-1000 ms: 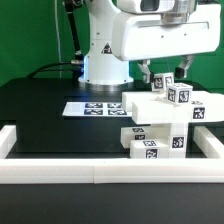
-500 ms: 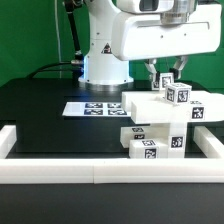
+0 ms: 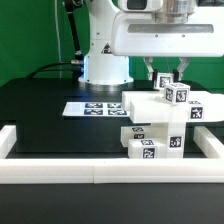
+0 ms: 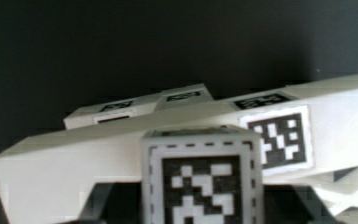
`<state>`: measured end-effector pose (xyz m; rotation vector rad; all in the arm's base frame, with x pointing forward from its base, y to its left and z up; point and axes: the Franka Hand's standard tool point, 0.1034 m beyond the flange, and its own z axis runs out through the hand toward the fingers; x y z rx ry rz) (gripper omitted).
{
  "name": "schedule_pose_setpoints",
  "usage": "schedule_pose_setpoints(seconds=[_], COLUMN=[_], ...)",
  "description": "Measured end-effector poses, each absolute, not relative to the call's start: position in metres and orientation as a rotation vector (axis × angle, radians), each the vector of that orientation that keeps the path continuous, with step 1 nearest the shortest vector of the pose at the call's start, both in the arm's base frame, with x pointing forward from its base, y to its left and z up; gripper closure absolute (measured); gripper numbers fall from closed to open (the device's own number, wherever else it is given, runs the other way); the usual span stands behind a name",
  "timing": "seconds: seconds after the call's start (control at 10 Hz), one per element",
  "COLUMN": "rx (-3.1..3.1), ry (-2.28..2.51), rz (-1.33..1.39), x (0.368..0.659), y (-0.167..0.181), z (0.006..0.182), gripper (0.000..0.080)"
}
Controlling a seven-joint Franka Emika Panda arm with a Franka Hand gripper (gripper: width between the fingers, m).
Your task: Assemble chair
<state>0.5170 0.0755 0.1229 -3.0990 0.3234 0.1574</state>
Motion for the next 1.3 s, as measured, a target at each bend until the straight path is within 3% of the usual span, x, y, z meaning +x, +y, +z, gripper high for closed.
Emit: schedule_pose_setpoints(seconds=[0.9, 1.0, 1.1, 1.2, 1.3], rx=[-2.725, -2.726, -2.73, -2.747, -2.764], ry=[1.409, 1.407, 1.4, 1.371, 1.349], rz=[0.183, 0.183, 0.182, 0.181, 0.18], x=[0.5203, 0.5203, 0.5203, 0.5198, 0.5188], y=[0.0723, 0.0724, 0.0723, 0.0732, 0.0762], z=[0.1217, 0.1216, 0.1216, 0.1214, 0.1211], gripper=[0.0511, 0.0461, 0.0271, 0.0271, 0.0171])
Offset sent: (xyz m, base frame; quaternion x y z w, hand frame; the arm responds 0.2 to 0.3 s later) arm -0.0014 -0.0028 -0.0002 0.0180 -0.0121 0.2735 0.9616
